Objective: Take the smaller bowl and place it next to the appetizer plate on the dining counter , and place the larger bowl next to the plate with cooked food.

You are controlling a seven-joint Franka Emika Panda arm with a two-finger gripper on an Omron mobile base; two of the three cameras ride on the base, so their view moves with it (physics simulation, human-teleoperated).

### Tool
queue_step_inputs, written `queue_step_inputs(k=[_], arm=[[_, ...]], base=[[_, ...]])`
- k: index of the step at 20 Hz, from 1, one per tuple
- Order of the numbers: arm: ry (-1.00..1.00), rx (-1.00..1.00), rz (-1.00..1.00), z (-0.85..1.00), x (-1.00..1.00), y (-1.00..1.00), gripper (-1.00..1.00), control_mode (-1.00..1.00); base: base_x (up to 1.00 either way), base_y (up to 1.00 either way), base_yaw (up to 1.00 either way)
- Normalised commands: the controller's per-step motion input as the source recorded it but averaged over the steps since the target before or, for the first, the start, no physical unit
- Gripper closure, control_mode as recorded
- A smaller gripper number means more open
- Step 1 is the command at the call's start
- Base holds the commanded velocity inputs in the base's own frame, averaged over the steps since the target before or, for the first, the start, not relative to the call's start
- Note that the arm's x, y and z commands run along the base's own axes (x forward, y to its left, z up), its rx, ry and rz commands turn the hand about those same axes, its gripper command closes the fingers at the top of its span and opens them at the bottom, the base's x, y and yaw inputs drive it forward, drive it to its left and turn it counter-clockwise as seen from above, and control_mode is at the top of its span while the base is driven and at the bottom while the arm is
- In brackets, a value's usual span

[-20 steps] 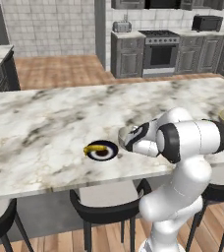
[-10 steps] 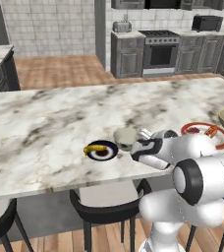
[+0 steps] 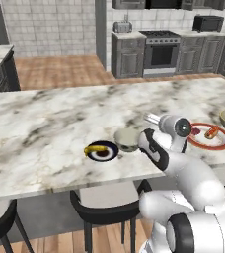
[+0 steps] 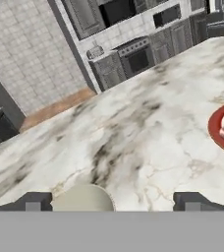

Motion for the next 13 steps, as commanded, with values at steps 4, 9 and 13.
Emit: queue_step_inputs(k=[4,9,13], arm=[[-0.15,-0.22,0.26,0.94,-0.97,0.11,-1.00,-1.00],[-0.05,-0.12,0.37,0.52,-1.00,0.36,-1.00,-1.00],[0.00,-0.09,0.37,0.52,-1.00,0.39,-1.00,-1.00]], base=[[0.00,0.00,0.00],[0.00,0.00,0.00],[0.00,0.00,0.00]])
